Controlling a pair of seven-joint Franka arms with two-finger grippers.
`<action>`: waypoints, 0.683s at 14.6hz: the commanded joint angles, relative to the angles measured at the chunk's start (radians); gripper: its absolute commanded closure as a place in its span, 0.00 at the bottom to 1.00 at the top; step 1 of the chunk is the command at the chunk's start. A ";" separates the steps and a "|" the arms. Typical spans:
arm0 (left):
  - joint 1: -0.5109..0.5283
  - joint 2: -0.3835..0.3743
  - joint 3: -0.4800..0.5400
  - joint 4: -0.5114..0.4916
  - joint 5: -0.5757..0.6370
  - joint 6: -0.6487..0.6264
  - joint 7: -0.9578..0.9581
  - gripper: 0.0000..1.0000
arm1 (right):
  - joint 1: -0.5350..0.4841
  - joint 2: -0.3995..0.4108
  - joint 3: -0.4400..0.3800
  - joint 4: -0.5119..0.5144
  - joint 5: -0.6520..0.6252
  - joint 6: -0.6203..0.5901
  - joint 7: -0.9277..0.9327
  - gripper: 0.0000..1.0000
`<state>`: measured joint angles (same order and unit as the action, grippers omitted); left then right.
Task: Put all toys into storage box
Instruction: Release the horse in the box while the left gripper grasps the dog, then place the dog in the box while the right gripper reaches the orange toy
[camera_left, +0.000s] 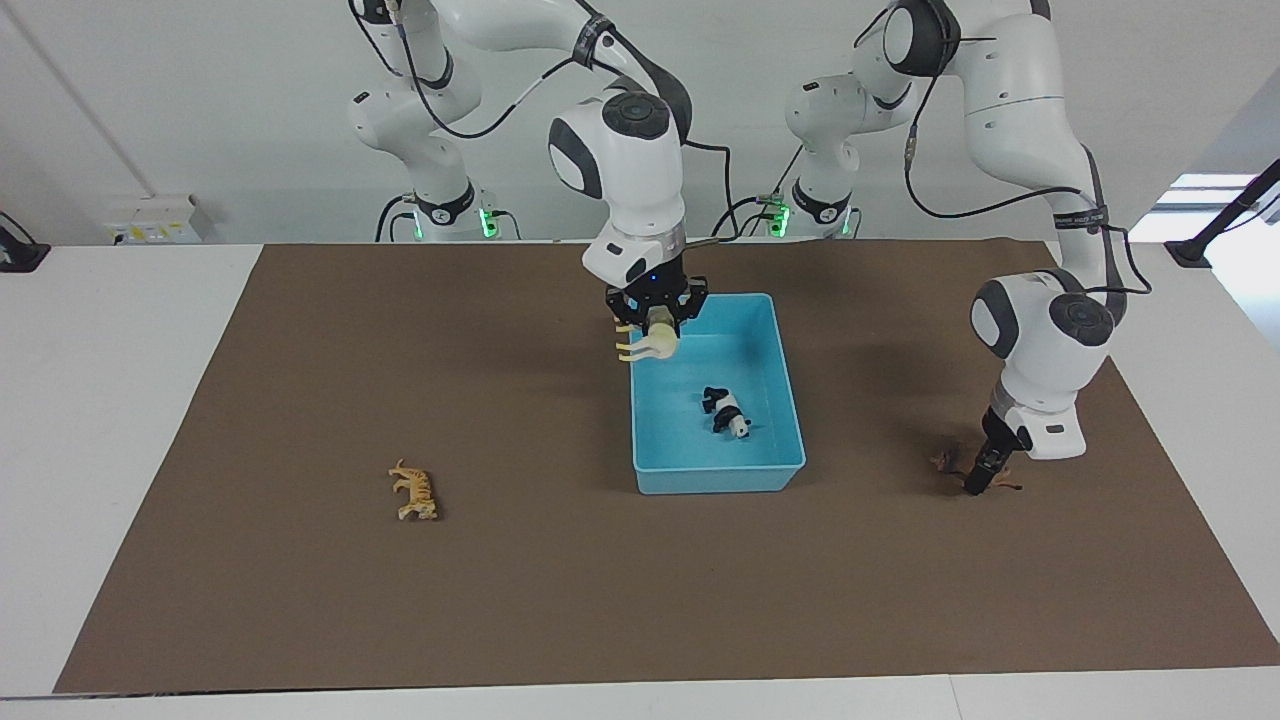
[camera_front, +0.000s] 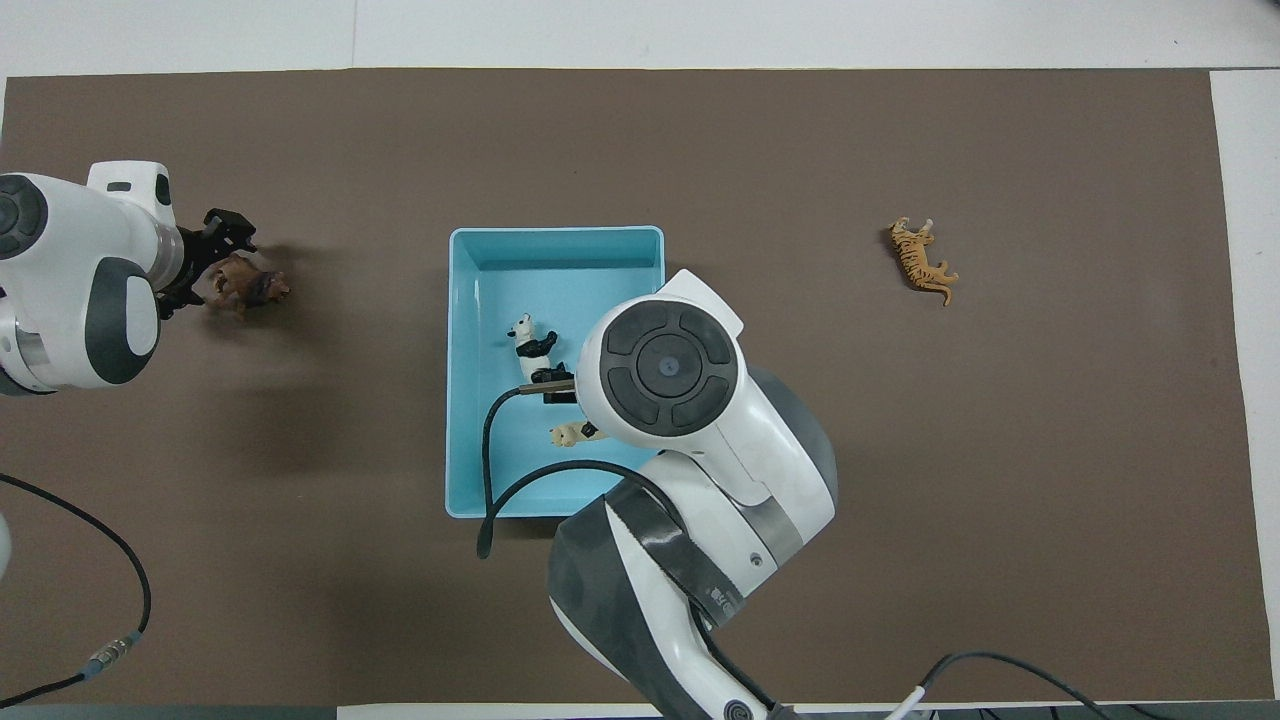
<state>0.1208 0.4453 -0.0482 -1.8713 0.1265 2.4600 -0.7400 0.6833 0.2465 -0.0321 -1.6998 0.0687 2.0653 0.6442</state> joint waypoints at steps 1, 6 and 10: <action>-0.001 -0.023 0.005 -0.032 -0.015 0.017 0.018 0.77 | -0.002 -0.006 0.008 0.006 0.003 -0.002 0.012 0.00; -0.044 -0.014 -0.002 0.078 -0.019 -0.106 0.007 1.00 | -0.059 -0.013 -0.005 0.019 -0.027 -0.074 -0.071 0.00; -0.124 -0.062 -0.002 0.207 -0.121 -0.327 0.002 1.00 | -0.304 -0.029 -0.002 0.003 -0.036 -0.111 -0.568 0.00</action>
<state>0.0408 0.4236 -0.0638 -1.7275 0.0690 2.2536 -0.7413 0.4789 0.2314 -0.0476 -1.6878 0.0316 1.9732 0.2428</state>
